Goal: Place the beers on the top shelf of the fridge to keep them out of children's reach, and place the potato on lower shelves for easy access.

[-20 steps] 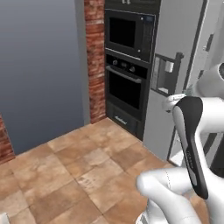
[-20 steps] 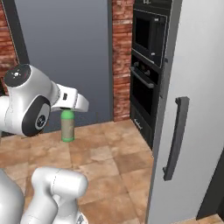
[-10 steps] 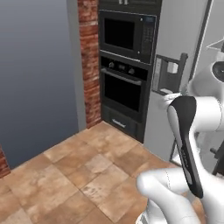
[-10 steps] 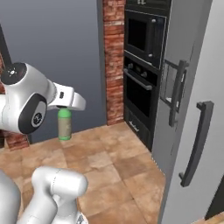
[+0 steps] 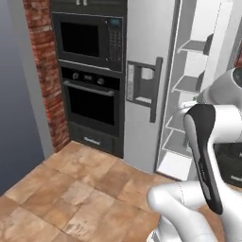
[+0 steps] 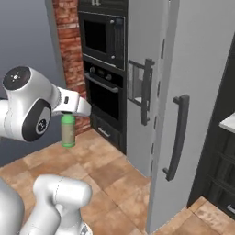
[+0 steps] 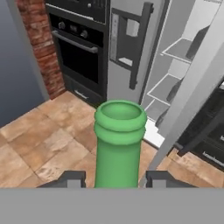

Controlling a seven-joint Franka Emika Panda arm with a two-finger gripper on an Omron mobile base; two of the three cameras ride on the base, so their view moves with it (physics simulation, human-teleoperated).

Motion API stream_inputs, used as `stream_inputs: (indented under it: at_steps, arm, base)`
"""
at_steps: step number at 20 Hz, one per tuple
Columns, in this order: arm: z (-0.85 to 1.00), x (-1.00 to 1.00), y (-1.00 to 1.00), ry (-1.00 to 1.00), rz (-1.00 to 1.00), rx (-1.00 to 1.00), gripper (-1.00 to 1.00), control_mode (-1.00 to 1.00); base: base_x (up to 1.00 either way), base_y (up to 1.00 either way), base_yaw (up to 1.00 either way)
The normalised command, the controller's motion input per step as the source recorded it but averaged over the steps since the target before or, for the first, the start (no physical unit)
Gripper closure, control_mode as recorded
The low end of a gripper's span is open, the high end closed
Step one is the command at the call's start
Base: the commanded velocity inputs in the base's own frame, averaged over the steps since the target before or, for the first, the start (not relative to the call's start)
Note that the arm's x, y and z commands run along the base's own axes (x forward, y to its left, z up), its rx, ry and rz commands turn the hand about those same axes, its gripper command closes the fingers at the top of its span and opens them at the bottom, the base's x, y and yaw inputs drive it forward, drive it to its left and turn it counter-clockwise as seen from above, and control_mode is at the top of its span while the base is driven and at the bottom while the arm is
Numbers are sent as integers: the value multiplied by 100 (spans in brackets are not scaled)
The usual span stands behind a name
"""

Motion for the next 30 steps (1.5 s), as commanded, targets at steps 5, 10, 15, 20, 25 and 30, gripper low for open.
stream_inputs:
  at_steps: [5,10,15,20,25,30]
  arm:
    - [0,0,0,0,0,0,100,100]
    - [0,0,0,0,0,0,100,100]
    - [0,0,0,0,0,0,100,100]
    - [0,0,0,0,0,0,100,100]
    - [0,0,0,0,0,0,100,100]
    - [0,0,0,0,0,0,100,100]
  base:
    - [48,89,-50]
    - [44,93,-45]
    - [43,43,-39]
    - [42,5,-42]
    - [41,0,-42]
    - [37,17,-35]
